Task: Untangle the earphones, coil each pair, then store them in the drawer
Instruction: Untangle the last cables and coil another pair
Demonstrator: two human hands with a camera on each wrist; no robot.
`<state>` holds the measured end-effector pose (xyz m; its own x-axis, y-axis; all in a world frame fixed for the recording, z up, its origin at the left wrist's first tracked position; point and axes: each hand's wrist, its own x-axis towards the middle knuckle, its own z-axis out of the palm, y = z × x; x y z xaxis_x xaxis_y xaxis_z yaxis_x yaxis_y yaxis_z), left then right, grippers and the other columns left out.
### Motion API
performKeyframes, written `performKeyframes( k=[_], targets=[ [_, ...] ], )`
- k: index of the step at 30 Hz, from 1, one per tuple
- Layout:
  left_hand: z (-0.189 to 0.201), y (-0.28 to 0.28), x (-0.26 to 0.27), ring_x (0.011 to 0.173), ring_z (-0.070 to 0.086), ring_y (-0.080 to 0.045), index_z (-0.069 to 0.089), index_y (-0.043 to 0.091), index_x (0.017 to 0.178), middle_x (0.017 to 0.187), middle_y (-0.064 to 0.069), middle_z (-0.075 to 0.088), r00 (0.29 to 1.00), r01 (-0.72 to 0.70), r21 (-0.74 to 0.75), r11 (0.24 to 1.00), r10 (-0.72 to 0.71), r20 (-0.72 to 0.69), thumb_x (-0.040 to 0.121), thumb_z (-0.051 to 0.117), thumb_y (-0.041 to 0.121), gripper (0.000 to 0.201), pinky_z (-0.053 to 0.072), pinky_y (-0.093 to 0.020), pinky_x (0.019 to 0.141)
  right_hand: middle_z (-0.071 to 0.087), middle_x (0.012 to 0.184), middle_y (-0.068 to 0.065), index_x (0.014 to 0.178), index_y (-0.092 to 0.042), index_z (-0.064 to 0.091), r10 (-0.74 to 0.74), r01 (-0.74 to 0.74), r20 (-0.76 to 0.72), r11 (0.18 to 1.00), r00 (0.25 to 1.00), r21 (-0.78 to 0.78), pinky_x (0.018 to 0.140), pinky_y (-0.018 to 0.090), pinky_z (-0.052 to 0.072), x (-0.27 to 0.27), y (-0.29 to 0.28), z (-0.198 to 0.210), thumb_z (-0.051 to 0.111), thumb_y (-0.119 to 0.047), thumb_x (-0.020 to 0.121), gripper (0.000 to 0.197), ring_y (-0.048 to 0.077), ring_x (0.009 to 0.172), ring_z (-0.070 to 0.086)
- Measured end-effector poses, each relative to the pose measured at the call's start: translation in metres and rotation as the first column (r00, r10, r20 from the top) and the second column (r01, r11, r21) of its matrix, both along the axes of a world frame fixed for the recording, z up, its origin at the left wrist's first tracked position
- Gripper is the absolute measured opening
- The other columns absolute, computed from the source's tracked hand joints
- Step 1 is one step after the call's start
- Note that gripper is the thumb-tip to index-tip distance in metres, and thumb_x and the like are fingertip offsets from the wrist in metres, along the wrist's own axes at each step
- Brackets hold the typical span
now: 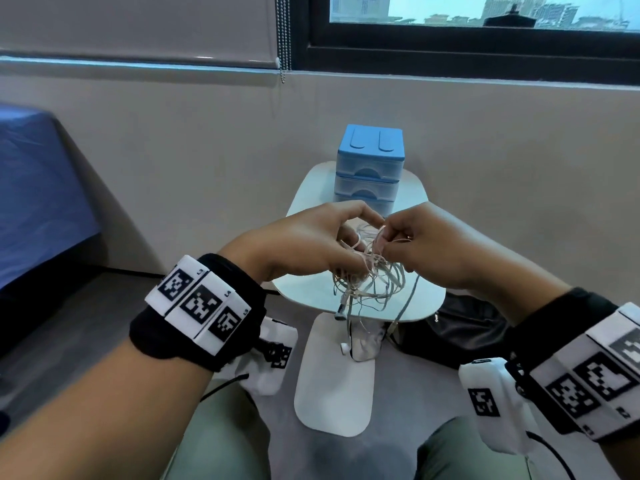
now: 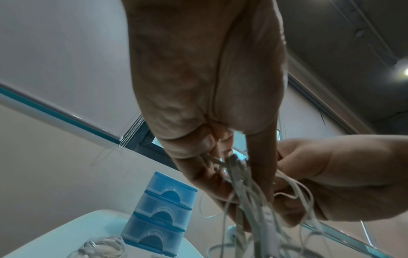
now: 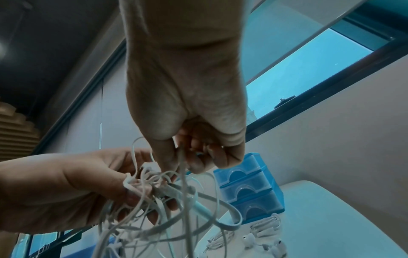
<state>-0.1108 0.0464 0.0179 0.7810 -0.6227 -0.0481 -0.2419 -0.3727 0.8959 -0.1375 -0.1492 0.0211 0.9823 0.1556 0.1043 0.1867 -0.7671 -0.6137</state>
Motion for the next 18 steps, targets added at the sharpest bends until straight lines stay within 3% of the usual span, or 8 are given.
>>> performKeyframes(
  k=[2,4,6,10,12,14,18],
  targets=[
    [0.002,0.003,-0.001,0.088,0.067,-0.024,0.059,0.022,0.133,0.107,-0.030,0.065,0.994,0.011,-0.049,0.999,-0.017,-0.110,0.084,0.069,-0.002,0.055,0.058,-0.042,0.086,0.065,0.064,-0.005,0.072,-0.020,0.072,0.029,-0.029,-0.027,1.000,0.999,-0.013,0.065,0.033,0.050,-0.004,-0.002,0.000,0.070,-0.016,0.089,0.018,0.012,0.062,0.058],
    [0.002,0.003,-0.002,0.088,0.065,-0.025,0.059,0.020,0.132,0.102,-0.021,0.064,0.981,-0.014,-0.083,0.996,-0.003,-0.196,0.081,0.060,0.005,0.054,0.057,-0.037,0.083,0.064,0.065,-0.004,0.078,-0.018,0.075,0.070,-0.073,-0.066,0.996,0.995,-0.047,0.060,0.024,0.046,-0.009,-0.003,0.001,0.073,-0.020,0.089,0.012,0.010,0.060,0.055],
    [0.002,0.002,-0.003,0.087,0.063,-0.025,0.061,0.020,0.131,0.104,-0.017,0.063,0.974,-0.050,-0.088,0.995,0.029,-0.223,0.091,0.051,0.003,0.045,0.058,-0.035,0.079,0.064,0.067,-0.001,0.080,-0.016,0.075,0.099,-0.104,-0.073,0.992,0.992,-0.069,0.057,0.020,0.044,-0.014,-0.003,0.003,0.076,-0.024,0.089,0.011,0.009,0.060,0.053],
    [0.000,0.001,-0.006,0.089,0.063,-0.026,0.061,0.018,0.132,0.103,-0.017,0.059,0.986,-0.044,-0.053,0.998,0.035,-0.164,0.094,0.039,-0.013,0.054,0.061,-0.035,0.078,0.064,0.066,-0.002,0.076,-0.021,0.075,0.080,-0.081,-0.014,0.995,0.997,-0.065,0.062,0.025,0.048,-0.016,-0.002,0.005,0.078,-0.025,0.086,0.011,0.006,0.058,0.051],
    [0.000,0.000,-0.007,0.087,0.062,-0.024,0.060,0.016,0.132,0.101,-0.016,0.056,0.990,-0.019,-0.041,0.999,0.013,-0.143,0.091,0.040,-0.019,0.058,0.061,-0.031,0.076,0.057,0.055,-0.009,0.074,-0.023,0.075,0.065,-0.063,0.033,0.995,0.997,-0.080,0.055,0.017,0.042,-0.017,0.000,0.003,0.078,-0.024,0.084,0.011,0.004,0.053,0.048],
    [0.000,-0.001,-0.009,0.085,0.064,-0.023,0.060,0.015,0.131,0.096,-0.014,0.057,0.991,-0.020,-0.039,0.999,0.015,-0.130,0.091,0.043,-0.019,0.055,0.061,-0.033,0.078,0.053,0.051,-0.011,0.072,-0.024,0.075,0.052,-0.046,0.074,0.995,0.996,-0.090,0.050,0.013,0.038,-0.019,0.003,0.000,0.078,-0.022,0.083,0.012,0.004,0.051,0.047],
    [-0.002,-0.005,-0.012,0.082,0.064,-0.022,0.061,0.015,0.128,0.087,-0.008,0.059,0.994,-0.063,-0.037,0.997,0.059,-0.095,0.091,0.046,-0.015,0.050,0.061,-0.044,0.087,0.058,0.052,-0.018,0.069,-0.024,0.074,0.034,-0.023,0.130,0.996,0.991,-0.091,0.052,0.012,0.040,-0.024,0.006,-0.011,0.079,-0.019,0.083,0.015,0.000,0.054,0.052]
  ],
)
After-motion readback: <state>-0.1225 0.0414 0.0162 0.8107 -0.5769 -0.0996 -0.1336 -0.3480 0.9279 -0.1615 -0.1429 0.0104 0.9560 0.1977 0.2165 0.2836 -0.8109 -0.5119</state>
